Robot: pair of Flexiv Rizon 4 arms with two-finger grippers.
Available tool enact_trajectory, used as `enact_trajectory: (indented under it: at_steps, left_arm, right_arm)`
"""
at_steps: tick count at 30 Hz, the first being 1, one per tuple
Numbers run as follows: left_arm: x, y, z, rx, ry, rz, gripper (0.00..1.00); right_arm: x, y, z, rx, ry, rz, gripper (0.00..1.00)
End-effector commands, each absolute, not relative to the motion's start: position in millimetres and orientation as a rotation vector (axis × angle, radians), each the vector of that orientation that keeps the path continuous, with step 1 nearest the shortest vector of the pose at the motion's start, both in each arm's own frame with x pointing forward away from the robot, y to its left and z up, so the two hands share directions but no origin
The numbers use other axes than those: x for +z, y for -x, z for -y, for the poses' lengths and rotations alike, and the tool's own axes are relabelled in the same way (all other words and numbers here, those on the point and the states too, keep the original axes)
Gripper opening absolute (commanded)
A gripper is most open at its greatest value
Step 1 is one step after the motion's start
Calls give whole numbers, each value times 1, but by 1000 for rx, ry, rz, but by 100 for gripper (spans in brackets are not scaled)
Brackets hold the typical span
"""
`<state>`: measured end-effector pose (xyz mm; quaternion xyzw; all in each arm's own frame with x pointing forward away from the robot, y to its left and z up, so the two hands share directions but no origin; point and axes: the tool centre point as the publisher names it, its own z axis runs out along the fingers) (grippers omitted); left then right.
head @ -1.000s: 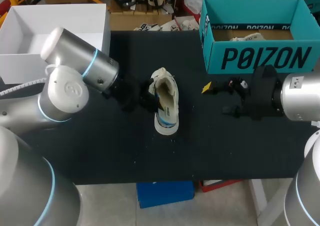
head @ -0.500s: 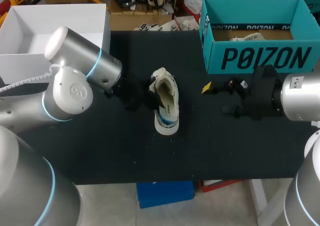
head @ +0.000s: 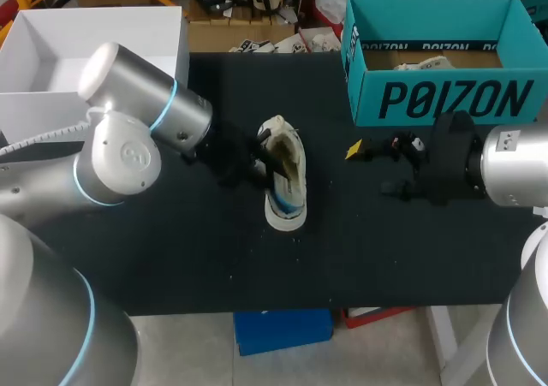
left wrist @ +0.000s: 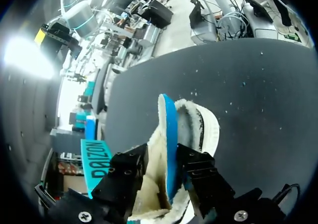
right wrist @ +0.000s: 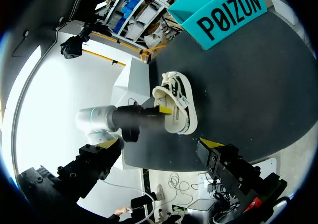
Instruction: Take the shoe out of the shoebox, open the shoe tongue, remove and reinsert the insole, then place the shoe into the shoebox
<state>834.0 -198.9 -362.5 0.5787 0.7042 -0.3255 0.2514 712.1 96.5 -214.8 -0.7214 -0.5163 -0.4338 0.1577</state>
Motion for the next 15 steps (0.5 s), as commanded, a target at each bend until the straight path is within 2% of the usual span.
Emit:
enact_trajectory:
  at_steps: [1,4,7,11,14,15]
  left_arm:
    - [-358,-821,193,-889,-1572,-1902,85]
    - [-359,-816,194,-902,-1579,-1893,73]
    - [-359,-812,196,-914,-1585,-1888,49]
    - [-361,-809,197,-919,-1595,-1886,34]
    - [-361,-809,198,-921,-1604,-1885,16]
    - [-362,-809,198,-921,-1606,-1885,7]
  right_arm:
    - [-215,-712,-97,-1240,2065,1477,100]
    - [-215,-712,-97,-1240,2065,1477,100]
    - [-215,-712,-97,-1240,2065,1477,100]
    - [-215,-712,-97,-1240,2065,1477,100]
    - [-215,-712,-97,-1240,2065,1477,100]
    - [-215,-712,-97,-1240,2065,1477,100]
